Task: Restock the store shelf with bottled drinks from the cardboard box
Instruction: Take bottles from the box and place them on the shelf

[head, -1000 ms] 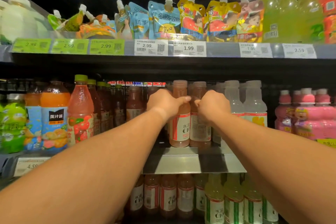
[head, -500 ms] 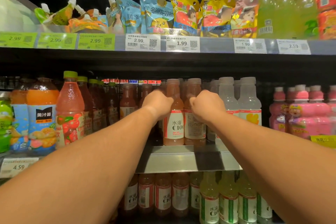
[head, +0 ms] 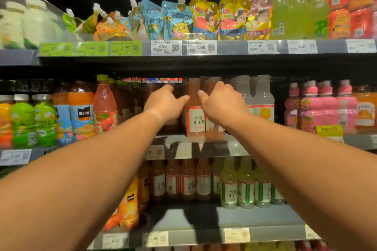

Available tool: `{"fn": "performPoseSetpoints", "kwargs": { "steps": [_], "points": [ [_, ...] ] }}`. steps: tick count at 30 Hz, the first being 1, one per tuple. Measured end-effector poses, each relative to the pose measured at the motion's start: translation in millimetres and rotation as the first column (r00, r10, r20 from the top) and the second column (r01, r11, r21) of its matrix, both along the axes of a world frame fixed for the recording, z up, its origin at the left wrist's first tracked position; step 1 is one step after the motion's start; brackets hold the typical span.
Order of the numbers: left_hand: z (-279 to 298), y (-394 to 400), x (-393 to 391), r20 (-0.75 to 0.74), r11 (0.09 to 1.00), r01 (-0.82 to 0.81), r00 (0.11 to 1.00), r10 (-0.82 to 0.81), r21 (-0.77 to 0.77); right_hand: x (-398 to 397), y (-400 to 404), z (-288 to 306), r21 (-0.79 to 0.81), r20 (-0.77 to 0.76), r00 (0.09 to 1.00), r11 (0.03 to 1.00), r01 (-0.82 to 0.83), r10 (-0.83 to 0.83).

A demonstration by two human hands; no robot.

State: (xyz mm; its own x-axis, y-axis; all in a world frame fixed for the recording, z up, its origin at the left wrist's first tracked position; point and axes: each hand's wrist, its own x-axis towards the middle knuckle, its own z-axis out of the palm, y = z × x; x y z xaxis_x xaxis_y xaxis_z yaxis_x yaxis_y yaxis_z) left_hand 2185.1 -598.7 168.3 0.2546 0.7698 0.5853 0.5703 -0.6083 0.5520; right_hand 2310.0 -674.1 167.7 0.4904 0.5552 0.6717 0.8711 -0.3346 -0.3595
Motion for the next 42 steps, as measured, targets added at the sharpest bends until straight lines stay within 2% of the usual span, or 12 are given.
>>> {"fn": "performPoseSetpoints", "kwargs": {
  "steps": [4,8,16,21,25,32,36,38,42],
  "points": [
    [-11,-38,-46,-0.048,0.994,-0.068,0.996,0.072,0.091,-37,-52,-18,-0.036,-0.040,0.999,0.999,-0.031,0.029],
    [-71,-84,-90,-0.045,0.991,-0.102,0.993,0.106,0.091,-76,-96,-87,-0.073,-0.166,0.981,0.991,-0.109,0.096],
    [-281,-165,-160,-0.080,0.976,-0.128,0.990,0.115,-0.178,-159,-173,-280,-0.284,-0.334,0.940,0.942,-0.176,0.075],
    [-408,-212,-192,-0.237,0.917,-0.155,0.969,0.069,-0.368,-195,-220,-409,-0.376,-0.359,0.928,0.895,-0.241,0.099],
    [-489,-240,-214,-0.381,0.843,-0.213,0.925,0.011,-0.494,-214,-239,-494,-0.537,-0.412,0.910,0.797,-0.277,0.039],
    [-568,-215,-221,-0.525,0.761,-0.316,0.850,-0.038,-0.566,-212,-212,-582,-0.660,-0.537,0.840,0.657,-0.366,-0.072],
    [-624,-180,-209,-0.578,0.666,-0.401,0.814,-0.056,-0.629,-205,-187,-632,-0.665,-0.550,0.831,0.647,-0.373,-0.086],
    [-659,-161,-203,-0.628,0.657,-0.419,0.771,-0.108,-0.627,-202,-173,-662,-0.695,-0.517,0.855,0.599,-0.398,-0.032],
    [-715,-138,-195,-0.701,0.644,-0.438,0.677,-0.223,-0.627,-198,-144,-721,-0.725,-0.552,0.833,0.512,-0.461,-0.031]
  ]
}}
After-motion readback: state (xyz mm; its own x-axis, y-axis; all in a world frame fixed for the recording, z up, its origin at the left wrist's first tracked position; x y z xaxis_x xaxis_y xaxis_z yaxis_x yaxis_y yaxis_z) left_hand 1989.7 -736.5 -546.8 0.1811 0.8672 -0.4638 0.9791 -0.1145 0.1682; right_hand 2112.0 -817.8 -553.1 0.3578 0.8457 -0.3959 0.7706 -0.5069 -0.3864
